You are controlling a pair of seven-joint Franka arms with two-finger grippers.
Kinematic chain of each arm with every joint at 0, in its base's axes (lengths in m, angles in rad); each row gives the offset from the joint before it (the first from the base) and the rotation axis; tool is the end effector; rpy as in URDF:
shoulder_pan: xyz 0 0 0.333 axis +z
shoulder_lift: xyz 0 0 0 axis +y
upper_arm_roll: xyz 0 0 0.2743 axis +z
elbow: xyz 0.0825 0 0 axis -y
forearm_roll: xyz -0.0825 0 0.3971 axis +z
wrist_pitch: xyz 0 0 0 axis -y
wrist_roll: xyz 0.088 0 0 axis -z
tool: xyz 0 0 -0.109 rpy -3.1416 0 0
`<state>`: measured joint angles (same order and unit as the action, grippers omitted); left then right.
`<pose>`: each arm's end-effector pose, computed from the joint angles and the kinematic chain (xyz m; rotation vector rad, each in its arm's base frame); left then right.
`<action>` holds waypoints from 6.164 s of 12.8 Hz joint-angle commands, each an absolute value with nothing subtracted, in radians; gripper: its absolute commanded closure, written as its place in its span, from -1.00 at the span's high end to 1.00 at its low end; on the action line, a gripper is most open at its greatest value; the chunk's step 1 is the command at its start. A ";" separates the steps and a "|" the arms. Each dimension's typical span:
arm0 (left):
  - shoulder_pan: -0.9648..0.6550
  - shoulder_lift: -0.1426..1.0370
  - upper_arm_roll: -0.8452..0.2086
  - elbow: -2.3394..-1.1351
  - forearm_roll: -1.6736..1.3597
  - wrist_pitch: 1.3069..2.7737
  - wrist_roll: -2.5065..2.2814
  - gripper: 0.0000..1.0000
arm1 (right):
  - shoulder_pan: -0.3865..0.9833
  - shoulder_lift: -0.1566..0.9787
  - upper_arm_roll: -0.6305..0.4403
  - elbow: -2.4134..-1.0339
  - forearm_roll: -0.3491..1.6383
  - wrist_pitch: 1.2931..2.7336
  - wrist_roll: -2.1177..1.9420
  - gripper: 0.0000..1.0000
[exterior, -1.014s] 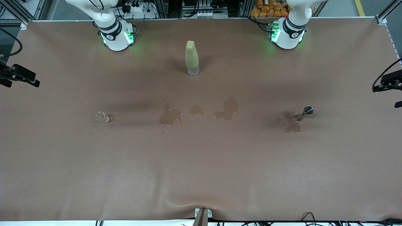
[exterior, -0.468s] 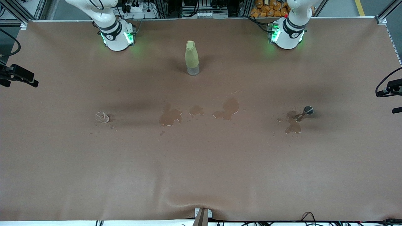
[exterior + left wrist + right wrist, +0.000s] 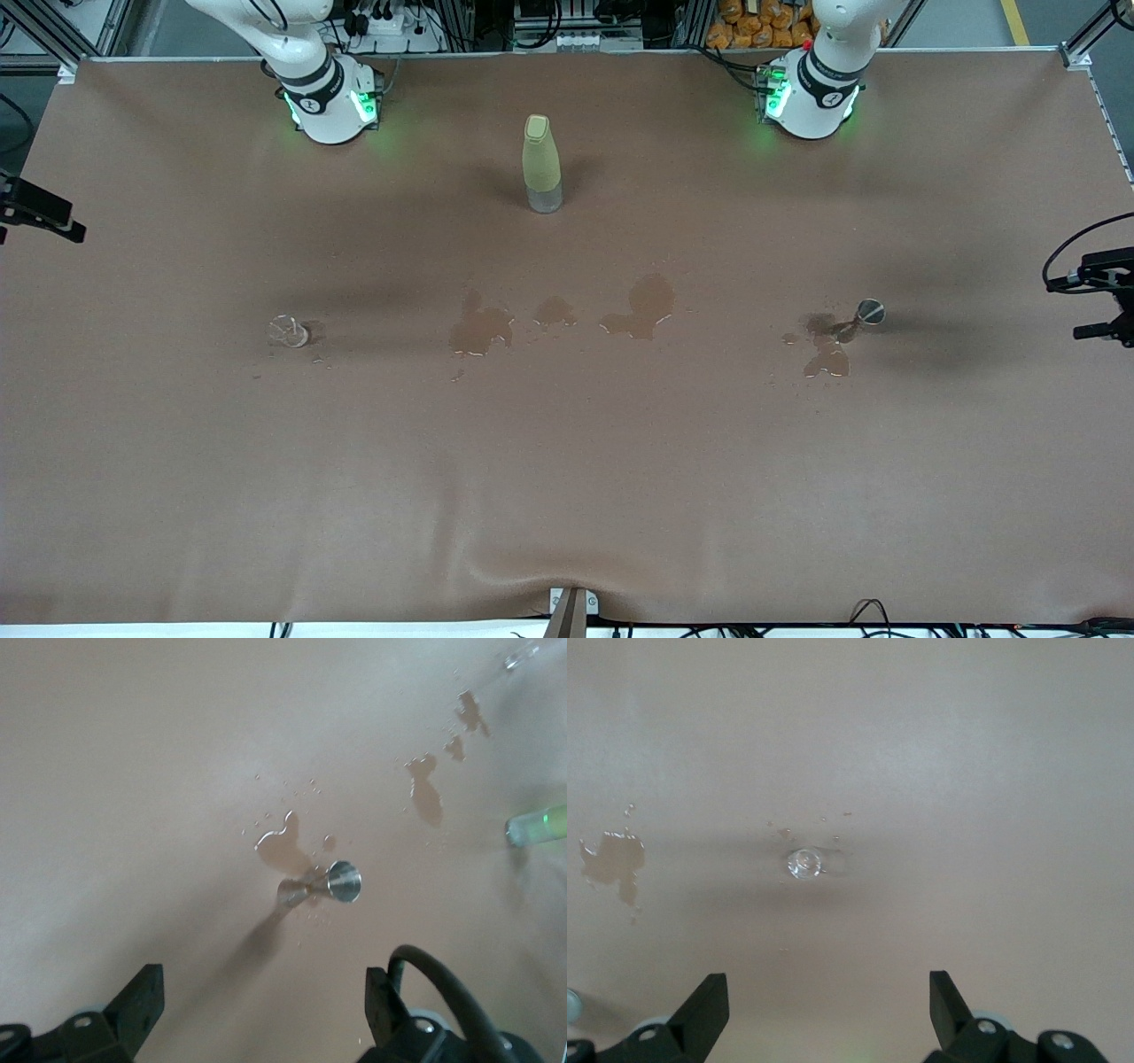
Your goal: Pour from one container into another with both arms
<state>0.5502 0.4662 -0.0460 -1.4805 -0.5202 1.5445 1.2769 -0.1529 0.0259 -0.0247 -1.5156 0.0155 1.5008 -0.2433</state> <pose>0.5859 0.2641 0.3523 2.3484 -0.8274 0.2205 0.5590 -0.0984 0.5867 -3.1163 -0.1036 0.0572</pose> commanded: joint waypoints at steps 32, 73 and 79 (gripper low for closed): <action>0.548 0.896 -0.087 -1.545 -0.927 1.439 2.370 1.00 | -0.293 0.219 -0.261 -2.069 0.668 1.850 -2.451 1.00; 0.538 0.956 -0.100 -1.589 -0.914 1.405 2.464 0.14 | -0.246 0.776 -0.262 -2.028 1.382 1.641 -3.191 1.00; 0.537 0.969 -0.100 -1.589 -0.913 1.404 2.471 0.14 | -0.209 0.808 -0.262 -2.028 1.436 1.661 -3.231 1.00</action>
